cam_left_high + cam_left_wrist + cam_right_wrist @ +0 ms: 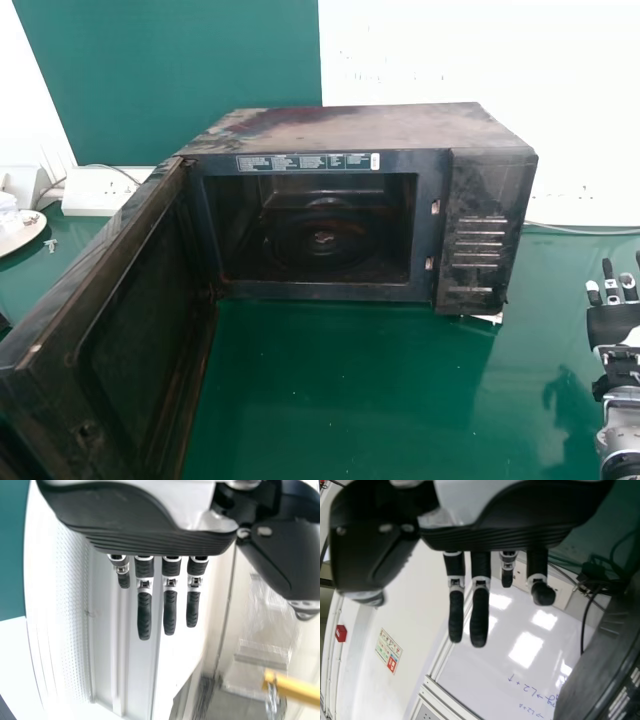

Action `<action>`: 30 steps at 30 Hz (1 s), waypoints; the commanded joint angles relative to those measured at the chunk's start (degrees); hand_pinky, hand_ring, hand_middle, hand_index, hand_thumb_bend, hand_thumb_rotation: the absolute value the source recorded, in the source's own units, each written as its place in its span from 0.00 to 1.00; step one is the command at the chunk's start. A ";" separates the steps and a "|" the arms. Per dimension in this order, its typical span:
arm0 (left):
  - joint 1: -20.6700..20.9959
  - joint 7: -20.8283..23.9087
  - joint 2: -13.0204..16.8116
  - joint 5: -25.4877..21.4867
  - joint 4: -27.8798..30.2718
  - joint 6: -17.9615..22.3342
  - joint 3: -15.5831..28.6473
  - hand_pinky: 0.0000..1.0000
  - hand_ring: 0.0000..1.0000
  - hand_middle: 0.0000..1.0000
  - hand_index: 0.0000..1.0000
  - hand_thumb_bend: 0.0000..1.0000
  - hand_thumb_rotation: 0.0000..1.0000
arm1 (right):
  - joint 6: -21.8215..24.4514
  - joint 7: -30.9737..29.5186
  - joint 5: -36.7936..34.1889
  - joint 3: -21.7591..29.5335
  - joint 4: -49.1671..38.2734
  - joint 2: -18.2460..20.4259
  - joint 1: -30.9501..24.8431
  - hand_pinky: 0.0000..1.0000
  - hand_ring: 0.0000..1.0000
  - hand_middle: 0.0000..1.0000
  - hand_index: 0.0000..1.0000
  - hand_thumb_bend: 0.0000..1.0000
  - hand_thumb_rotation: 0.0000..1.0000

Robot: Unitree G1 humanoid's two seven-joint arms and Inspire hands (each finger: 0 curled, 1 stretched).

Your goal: Open the door of oven

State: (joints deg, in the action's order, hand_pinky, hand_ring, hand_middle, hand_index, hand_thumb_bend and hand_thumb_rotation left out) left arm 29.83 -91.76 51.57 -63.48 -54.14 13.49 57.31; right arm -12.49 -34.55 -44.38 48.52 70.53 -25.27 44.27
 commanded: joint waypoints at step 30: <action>7.10 26.83 -9.06 2.97 8.23 10.35 4.04 0.00 0.05 0.13 0.42 0.98 0.70 | -0.19 -0.51 0.17 0.52 0.12 0.03 -0.05 0.57 0.59 0.70 0.74 1.00 0.89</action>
State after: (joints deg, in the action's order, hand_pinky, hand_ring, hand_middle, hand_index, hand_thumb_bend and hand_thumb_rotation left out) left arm 36.57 -66.24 43.42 -59.86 -47.65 23.55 60.74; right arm -12.30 -34.70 -44.26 49.00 70.56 -25.24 44.24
